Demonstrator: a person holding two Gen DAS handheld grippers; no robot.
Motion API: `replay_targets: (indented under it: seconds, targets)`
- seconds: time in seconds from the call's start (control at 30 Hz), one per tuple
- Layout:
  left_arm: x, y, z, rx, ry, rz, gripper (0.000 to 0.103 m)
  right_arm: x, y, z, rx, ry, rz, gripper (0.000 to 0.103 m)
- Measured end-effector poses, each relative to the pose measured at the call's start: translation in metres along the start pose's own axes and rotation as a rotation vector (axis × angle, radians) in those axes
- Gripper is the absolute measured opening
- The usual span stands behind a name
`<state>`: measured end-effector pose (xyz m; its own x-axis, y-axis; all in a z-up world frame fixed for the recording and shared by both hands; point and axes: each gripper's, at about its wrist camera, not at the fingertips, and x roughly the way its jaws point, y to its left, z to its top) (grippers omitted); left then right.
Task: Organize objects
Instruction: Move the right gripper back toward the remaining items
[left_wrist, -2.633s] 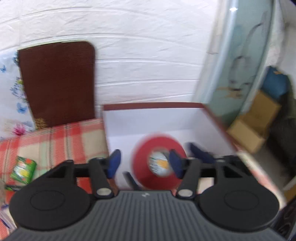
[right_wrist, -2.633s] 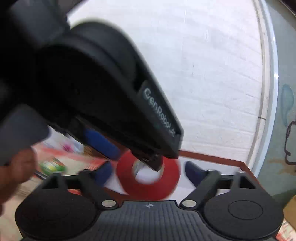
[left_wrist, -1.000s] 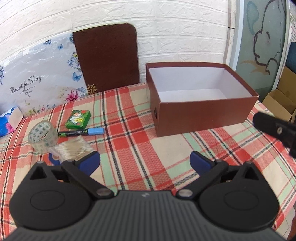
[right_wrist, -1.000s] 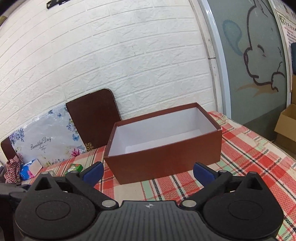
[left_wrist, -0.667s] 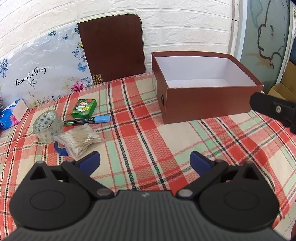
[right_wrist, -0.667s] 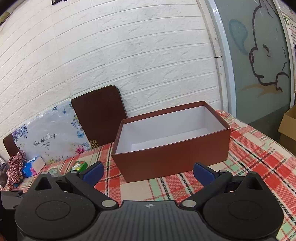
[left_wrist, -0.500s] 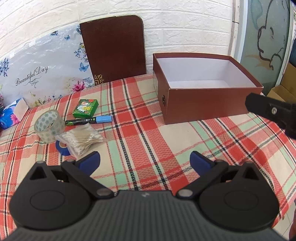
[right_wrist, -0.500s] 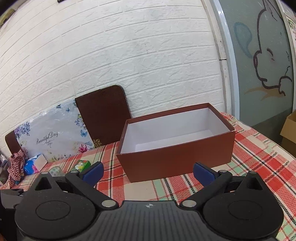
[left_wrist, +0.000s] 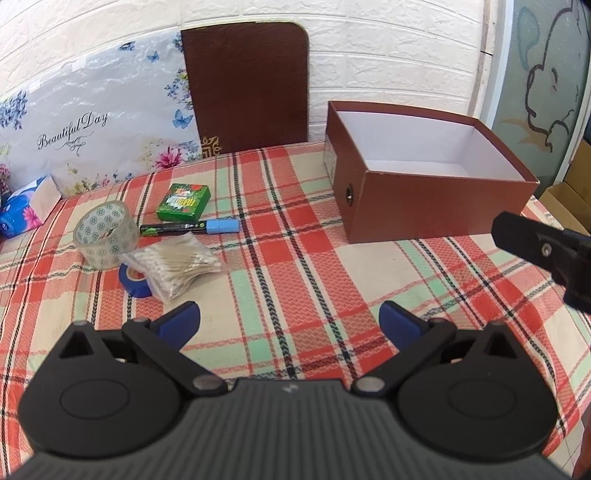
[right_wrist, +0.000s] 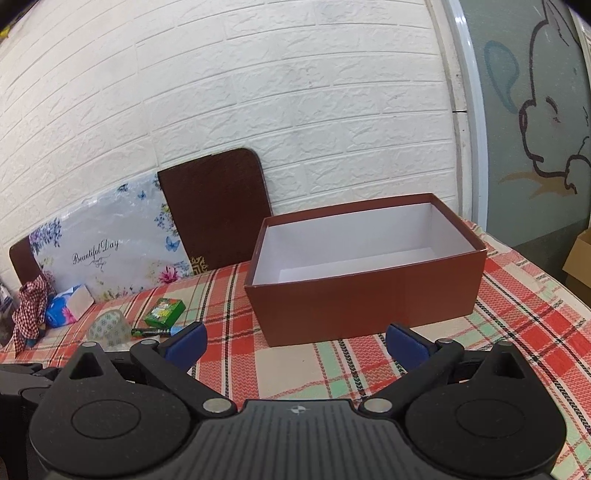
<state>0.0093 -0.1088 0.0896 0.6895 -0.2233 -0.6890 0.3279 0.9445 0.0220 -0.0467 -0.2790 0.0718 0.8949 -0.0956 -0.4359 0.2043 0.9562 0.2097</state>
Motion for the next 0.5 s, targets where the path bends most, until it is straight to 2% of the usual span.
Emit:
replay_targets:
  seconds: [0.3, 0.4, 0.5]
  targets:
    - [0.019, 0.043, -0.011, -0.070, 0.022, 0.049, 0.103, 0.026, 0.031, -0.017, -0.052, 0.080, 0.037, 0.102]
    - [0.026, 0.067, -0.020, -0.096, 0.021, 0.090, 0.103, 0.040, 0.046, -0.029, -0.077, 0.132, 0.070, 0.102]
    - [0.032, 0.108, -0.032, -0.155, 0.013, 0.137, 0.103, 0.056, 0.066, -0.044, -0.119, 0.213, 0.134, 0.102]
